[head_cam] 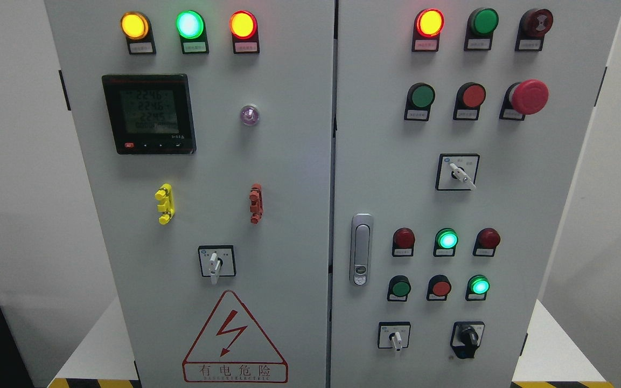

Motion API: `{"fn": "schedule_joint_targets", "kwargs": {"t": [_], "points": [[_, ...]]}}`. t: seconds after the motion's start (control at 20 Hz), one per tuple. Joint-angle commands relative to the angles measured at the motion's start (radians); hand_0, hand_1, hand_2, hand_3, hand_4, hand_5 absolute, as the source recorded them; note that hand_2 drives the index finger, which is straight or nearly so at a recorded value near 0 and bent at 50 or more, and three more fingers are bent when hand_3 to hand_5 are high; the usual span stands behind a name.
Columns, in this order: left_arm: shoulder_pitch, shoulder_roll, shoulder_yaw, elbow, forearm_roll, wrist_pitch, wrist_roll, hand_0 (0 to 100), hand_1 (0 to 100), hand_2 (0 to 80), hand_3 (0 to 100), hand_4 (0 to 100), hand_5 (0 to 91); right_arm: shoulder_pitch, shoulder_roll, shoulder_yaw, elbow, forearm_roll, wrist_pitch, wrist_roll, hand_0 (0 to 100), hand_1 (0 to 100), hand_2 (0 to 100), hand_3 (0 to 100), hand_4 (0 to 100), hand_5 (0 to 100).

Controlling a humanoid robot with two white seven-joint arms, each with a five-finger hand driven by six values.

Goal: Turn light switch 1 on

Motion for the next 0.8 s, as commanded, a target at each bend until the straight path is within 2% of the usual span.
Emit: {"fn": "schedule_joint_targets", "kwargs": {"t": [0.0, 0.1, 0.2, 0.3, 0.45, 0.5, 0.6, 0.7, 0.75], "points": [[0.023, 0.008, 0.008, -0.261, -0.047, -0.001, 0.001, 19, 0, 0.0, 0, 7, 0.0, 0.000, 0.000, 0.000, -0.001, 0.000, -0.001, -0.001, 5, 0, 0, 0, 0, 0], [0.037, 0.013, 0.011, -0.359, -0.093, -0.004, 0.001, 19, 0, 0.0, 2, 11, 0.0, 0.000, 0.000, 0.000, 0.000, 0.000, -0.001, 0.001, 5, 0, 0, 0, 0, 0], [0.054, 0.019, 0.033, -0.469, -0.111, -0.043, 0.000, 20, 0, 0.0, 13, 24, 0.0, 0.000, 0.000, 0.000, 0.000, 0.000, -0.001, -0.001, 5, 0, 0, 0, 0, 0], [0.063, 0.023, 0.037, -0.572, -0.114, -0.118, -0.002, 21, 0, 1.3, 19, 29, 0.0, 0.000, 0.000, 0.000, 0.000, -0.001, -0.001, 0.001, 5, 0, 0, 0, 0, 0], [0.083, 0.032, 0.063, -0.753, -0.111, -0.193, -0.011, 21, 0, 9.3, 24, 35, 0.0, 0.000, 0.000, 0.000, 0.000, 0.000, -0.001, -0.001, 5, 0, 0, 0, 0, 0], [0.086, 0.034, 0.071, -0.804, -0.108, -0.214, -0.015, 21, 1, 13.2, 27, 41, 2.8, 0.000, 0.000, 0.000, 0.000, 0.000, -0.001, 0.001, 5, 0, 0, 0, 0, 0], [0.089, 0.036, 0.074, -0.856, -0.107, -0.305, -0.020, 22, 10, 22.4, 44, 59, 19.6, 0.000, 0.000, 0.000, 0.000, 0.000, -0.001, 0.001, 5, 0, 0, 0, 0, 0], [0.091, 0.037, 0.077, -0.896, -0.107, -0.395, -0.014, 23, 17, 26.8, 52, 68, 33.2, 0.000, 0.000, 0.000, 0.000, 0.000, -0.001, -0.001, 5, 0, 0, 0, 0, 0], [0.091, 0.040, 0.077, -0.938, -0.107, -0.409, -0.011, 22, 23, 30.5, 57, 74, 44.1, 0.000, 0.000, 0.000, 0.000, -0.001, -0.001, 0.001, 5, 0, 0, 0, 0, 0]]}}
